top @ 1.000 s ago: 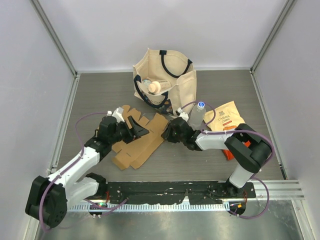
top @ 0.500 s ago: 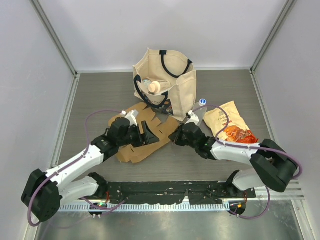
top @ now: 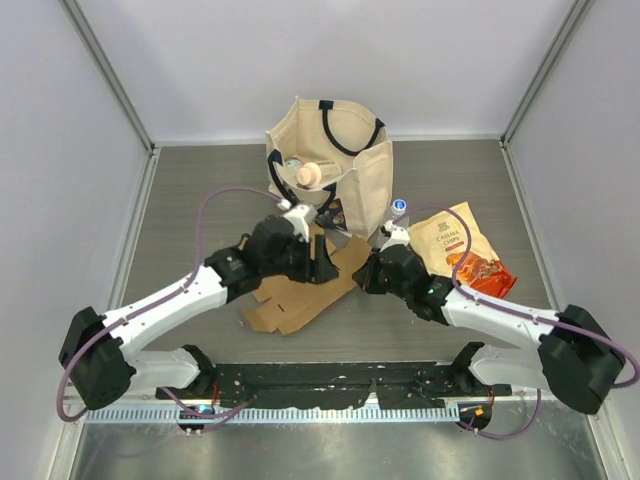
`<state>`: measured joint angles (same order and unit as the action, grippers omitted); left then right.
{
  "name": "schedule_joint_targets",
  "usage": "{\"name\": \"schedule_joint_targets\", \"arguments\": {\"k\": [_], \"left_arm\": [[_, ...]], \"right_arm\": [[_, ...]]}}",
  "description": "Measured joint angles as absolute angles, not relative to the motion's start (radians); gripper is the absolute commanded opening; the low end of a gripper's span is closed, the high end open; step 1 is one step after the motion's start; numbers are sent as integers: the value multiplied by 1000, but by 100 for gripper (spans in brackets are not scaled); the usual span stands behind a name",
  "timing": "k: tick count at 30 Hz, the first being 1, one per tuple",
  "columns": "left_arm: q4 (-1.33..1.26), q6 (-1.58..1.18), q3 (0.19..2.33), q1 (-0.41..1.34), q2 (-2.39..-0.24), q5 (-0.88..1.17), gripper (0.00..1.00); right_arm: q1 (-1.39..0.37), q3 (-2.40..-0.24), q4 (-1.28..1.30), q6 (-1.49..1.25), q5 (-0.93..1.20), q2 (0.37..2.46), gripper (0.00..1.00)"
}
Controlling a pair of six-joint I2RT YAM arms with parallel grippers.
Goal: Fold the paper box
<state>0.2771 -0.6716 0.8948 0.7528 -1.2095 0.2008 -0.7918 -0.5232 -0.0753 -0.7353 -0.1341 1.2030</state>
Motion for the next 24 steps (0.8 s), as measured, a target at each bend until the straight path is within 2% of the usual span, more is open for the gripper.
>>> {"name": "schedule_joint_targets", "arguments": {"k": [5,14,19,24], "left_arm": [[236,-599,865,982,-1192,45,68],[256,-509,870,1013,-1226,-125,68],[280,-435,872,1104,-1249,-280,71],[274,-364,883,1192,-1311,-385,69]], "right_arm": [[-778,-525,4,-703,-143,1080,1],[-778,-587,76,-714,-146,1103,1],[-778,-623,106,-833,-170,1121,1],[-778,-659,135,-937,-171,1134,1]]}}
